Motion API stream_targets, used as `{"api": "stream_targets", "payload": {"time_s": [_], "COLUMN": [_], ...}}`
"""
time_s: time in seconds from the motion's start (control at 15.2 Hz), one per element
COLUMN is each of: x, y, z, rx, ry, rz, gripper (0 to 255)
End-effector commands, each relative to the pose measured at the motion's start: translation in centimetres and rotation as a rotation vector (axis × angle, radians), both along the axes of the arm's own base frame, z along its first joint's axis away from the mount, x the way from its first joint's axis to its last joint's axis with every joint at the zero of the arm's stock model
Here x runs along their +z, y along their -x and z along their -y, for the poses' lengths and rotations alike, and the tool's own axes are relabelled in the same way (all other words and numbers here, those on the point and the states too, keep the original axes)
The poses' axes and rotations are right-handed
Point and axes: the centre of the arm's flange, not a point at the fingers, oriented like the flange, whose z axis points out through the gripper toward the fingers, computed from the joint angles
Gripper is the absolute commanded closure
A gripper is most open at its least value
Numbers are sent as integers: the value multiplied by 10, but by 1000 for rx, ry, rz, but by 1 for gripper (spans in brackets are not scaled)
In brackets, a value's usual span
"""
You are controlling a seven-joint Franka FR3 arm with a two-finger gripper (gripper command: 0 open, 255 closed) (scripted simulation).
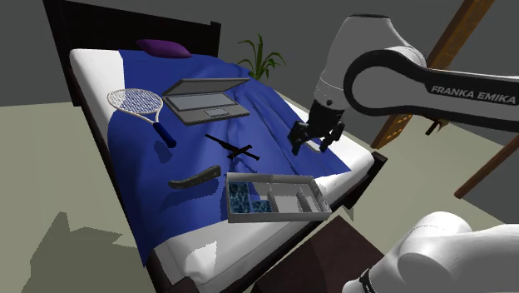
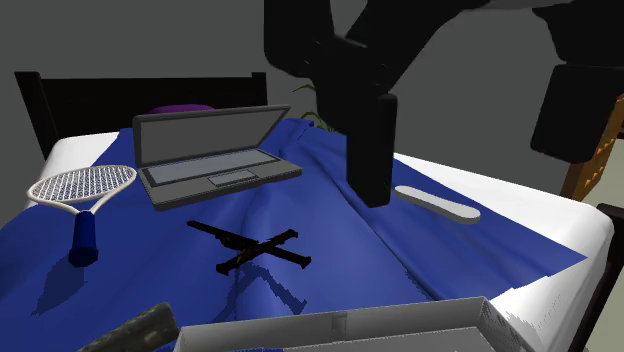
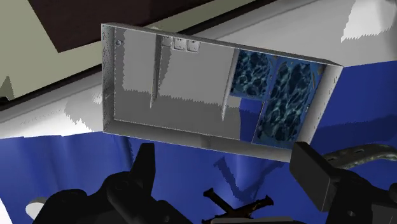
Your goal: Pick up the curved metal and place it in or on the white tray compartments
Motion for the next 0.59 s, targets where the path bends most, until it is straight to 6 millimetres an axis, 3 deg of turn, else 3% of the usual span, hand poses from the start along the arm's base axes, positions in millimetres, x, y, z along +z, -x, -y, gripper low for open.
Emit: {"api": "stream_targets", "payload": {"time_s": [0.0, 0.53], "x": [-14, -66], "y": [-17, -82], "z": [-22, -95], "rx": [-79, -367], "ry": [-2, -5], "rz": [-9, -46], "gripper": [0, 0]}}
